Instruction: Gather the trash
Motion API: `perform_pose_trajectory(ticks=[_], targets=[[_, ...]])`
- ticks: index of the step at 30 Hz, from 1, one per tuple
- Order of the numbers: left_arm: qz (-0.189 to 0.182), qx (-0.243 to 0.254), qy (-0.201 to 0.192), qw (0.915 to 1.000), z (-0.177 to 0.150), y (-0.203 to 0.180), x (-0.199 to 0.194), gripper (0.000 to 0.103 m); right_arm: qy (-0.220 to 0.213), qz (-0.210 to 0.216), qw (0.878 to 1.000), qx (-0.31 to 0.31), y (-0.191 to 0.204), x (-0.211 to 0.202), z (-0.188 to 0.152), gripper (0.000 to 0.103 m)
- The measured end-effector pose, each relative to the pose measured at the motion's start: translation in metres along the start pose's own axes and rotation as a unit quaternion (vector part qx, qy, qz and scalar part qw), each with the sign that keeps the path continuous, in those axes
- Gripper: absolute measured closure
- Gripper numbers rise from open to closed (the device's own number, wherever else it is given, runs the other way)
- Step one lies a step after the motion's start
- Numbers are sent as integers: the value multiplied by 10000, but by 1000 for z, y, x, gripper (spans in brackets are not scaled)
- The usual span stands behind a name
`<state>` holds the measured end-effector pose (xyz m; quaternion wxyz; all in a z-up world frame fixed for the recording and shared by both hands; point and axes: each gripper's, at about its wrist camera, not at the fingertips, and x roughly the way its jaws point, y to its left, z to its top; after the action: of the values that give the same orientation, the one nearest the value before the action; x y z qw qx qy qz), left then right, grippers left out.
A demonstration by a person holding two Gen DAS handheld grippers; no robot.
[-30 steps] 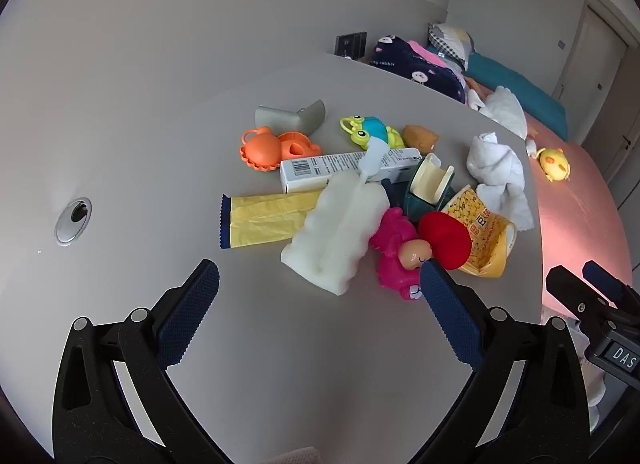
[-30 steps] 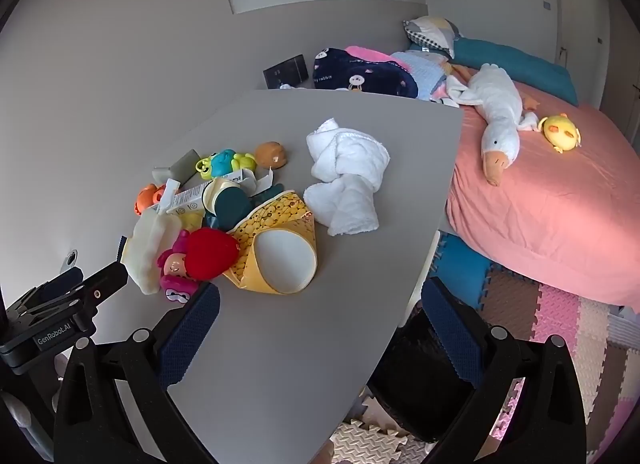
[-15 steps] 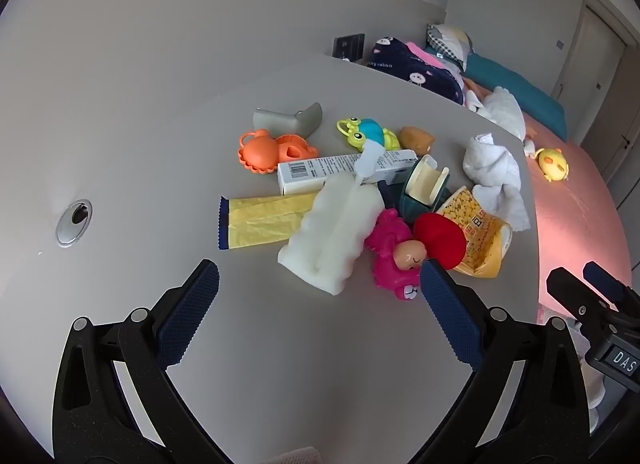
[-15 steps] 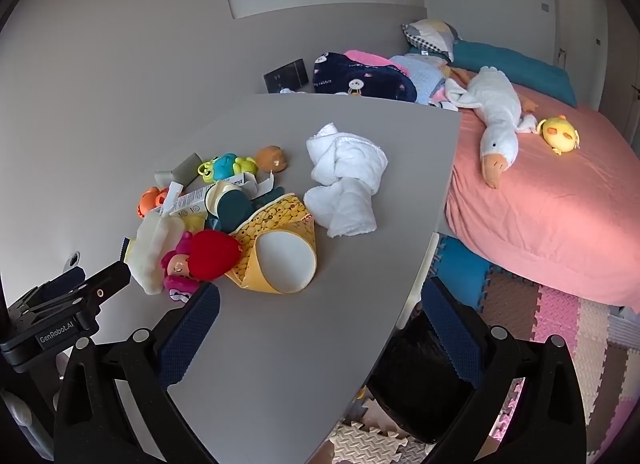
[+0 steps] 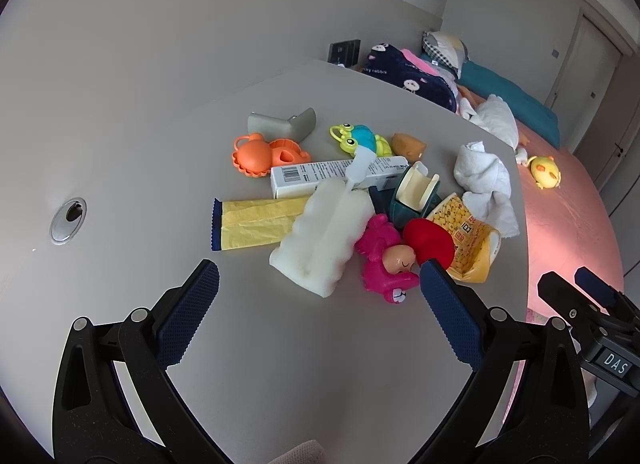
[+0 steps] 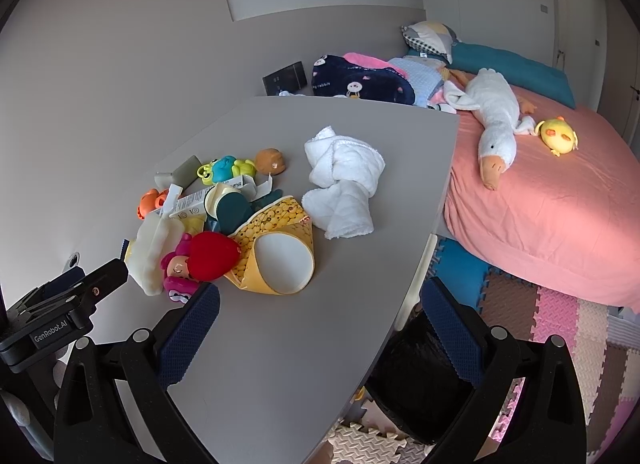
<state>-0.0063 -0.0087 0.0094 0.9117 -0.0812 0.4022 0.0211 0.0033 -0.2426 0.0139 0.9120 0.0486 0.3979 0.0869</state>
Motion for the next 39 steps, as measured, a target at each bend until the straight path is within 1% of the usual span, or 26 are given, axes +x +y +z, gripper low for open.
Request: perform_pose_trajectory(ticks=[3,6,10,13,16,26,39], targets=[[6,-22,-8,10000,-1,1,1,6,-6,1,10000,1,0,0,0,3],[79,83,-110,9999,-2,-1,-1,6,-5,3,10000,2,0,0,0,3],[-10,79,-149,9999,-1,-3,-3,6,-7,4,10000,-1,0,0,0,3],[-25,125,-107,9999,-2,-5,-1,6,-9,-5,10000,3,0,0,0,3],[18,182,-145,9997,-2,-7,-1,6,-15,-1,10000,6,0,0,-1,3],[-37,133,-135,9998,-1,-5,-1,6,-24,9,10000,17,-4,-3,1,3],[30,176,-145,9997,-2,-5,-1,6,-24,-6,10000,16,-5,-2,1,3]])
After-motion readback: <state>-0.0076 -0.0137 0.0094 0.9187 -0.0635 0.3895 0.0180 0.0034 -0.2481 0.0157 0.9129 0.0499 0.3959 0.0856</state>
